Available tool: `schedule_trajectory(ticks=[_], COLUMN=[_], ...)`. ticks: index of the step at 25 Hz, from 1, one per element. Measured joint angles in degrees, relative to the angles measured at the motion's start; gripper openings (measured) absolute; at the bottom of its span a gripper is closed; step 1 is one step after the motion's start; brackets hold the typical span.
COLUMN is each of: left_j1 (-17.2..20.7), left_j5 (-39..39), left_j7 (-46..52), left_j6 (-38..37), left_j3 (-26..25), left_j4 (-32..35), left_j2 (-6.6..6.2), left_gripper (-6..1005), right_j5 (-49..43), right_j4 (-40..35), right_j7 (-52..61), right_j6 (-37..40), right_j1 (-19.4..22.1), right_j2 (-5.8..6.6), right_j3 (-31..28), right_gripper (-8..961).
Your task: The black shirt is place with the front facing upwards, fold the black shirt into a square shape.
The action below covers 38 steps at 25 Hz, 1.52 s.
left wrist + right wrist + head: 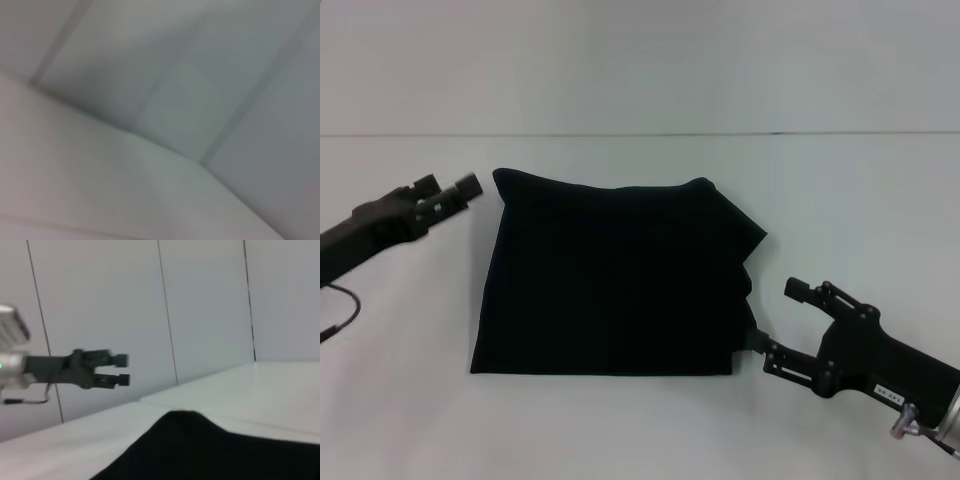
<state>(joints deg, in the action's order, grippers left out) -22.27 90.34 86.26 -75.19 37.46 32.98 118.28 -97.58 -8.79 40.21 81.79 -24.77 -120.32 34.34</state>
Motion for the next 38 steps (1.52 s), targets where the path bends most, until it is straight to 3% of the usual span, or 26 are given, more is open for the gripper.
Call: schedule_trajectory(ticks=[3, 7, 11, 19, 38], left_j1=[3.23, 8.49, 11.76, 12.77, 10.66], left_j5=[0.85, 2.56, 3.49, 8.42, 8.71], left_j7=[-14.49, -33.51, -38.05, -36.05, -31.85], left_j6=[-8.61, -14.29, -13.18, -10.05, -5.08], left_j3=[-0.22, -0.48, -0.52, -0.48, -1.08], left_j4=[1.31, 2.93, 2.94, 0.01, -2.28], left_j2=[0.56, 3.36, 5.18, 5.14, 4.09], left_gripper=[844, 898, 952, 947, 947], right_j5=[0.02, 0.04, -0.07, 0.0, 0.02], right_j4=[0.04, 0.93, 3.19, 3.93, 3.96], right_j7=[-0.03, -1.53, -5.3, -6.94, -8.92], right_j6=[0.11, -0.24, -0.44, -1.08, -0.89], right_j1=[-0.5, -0.33, 1.05, 3.37, 3.24], right_j2=[-0.03, -0.08, -0.03, -0.01, 0.0], right_j3=[-0.37, -0.13, -0.32, -0.54, -1.65], right_gripper=[926, 926, 926, 926, 927])
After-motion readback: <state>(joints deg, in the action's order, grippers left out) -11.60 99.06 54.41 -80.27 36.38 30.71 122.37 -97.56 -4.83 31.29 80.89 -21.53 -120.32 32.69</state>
